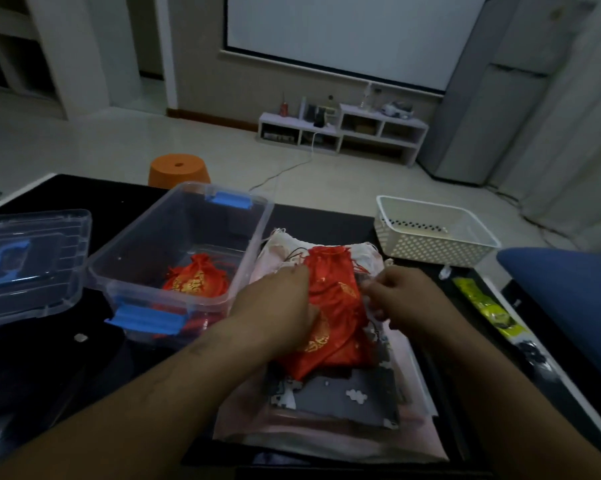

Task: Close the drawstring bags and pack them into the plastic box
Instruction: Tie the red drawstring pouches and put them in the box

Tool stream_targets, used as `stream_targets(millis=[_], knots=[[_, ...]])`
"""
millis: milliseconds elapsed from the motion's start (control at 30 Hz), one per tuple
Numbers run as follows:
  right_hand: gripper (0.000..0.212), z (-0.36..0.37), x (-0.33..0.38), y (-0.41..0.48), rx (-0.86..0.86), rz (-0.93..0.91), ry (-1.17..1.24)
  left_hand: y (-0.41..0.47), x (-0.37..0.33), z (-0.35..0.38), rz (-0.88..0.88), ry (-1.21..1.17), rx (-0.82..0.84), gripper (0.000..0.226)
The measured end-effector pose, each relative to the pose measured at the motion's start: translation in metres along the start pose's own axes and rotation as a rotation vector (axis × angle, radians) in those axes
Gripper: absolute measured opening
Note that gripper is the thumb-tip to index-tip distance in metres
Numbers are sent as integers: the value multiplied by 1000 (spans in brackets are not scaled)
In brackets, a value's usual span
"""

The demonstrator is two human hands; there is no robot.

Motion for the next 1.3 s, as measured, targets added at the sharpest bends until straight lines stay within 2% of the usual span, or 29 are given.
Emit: stream_targets(millis=[67,200,267,367,467,567,633,733,800,900,1000,1133,1300], knots=[[36,-1,-9,-8,50,59,-20,-2,1,-1,-15,11,-8,29],[39,12,-18,-20,278,135,-68,0,-3,0,-24,-6,-10,19],[40,14,-15,-23,321,127,-75,2,-3,1,-41,-147,-16,17],[50,14,-11,-23,334,138,5,6,4,0,-165,-574,-28,17],[54,8,-4,-21,208,119,111,9,10,12,-313,-1066,12,6],[47,-16,4,-19,-100,9,5,9,6,17,-367,-1372,30,21],[52,-15,6,-20,-78,7,107,7,-1,15,-345,-1470,67,23],[52,17,7,-27,191,187,551,2,-11,16,-323,-1515,129,25],[39,32,8,-28,218,247,796,-1,-16,21,-326,-1504,166,25],[25,34,7,-23,103,179,768,-3,-16,26,-340,-1495,181,19],[20,41,10,-26,145,163,734,-3,-7,32,-400,-1483,149,25],[25,41,13,-28,119,132,811,0,2,41,-454,-1443,63,21],[24,40,6,-22,70,159,792,1,-1,42,-499,-1512,58,19]])
Point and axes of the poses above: each hand's wrist, its own y-axis towards the middle knuckle, its own z-axis out of the palm, x = y × z, the point moved 8 cm from there along y, towards the middle knuckle, and after that the axes turned 2 degrees about -z, right-handed, at the moved point
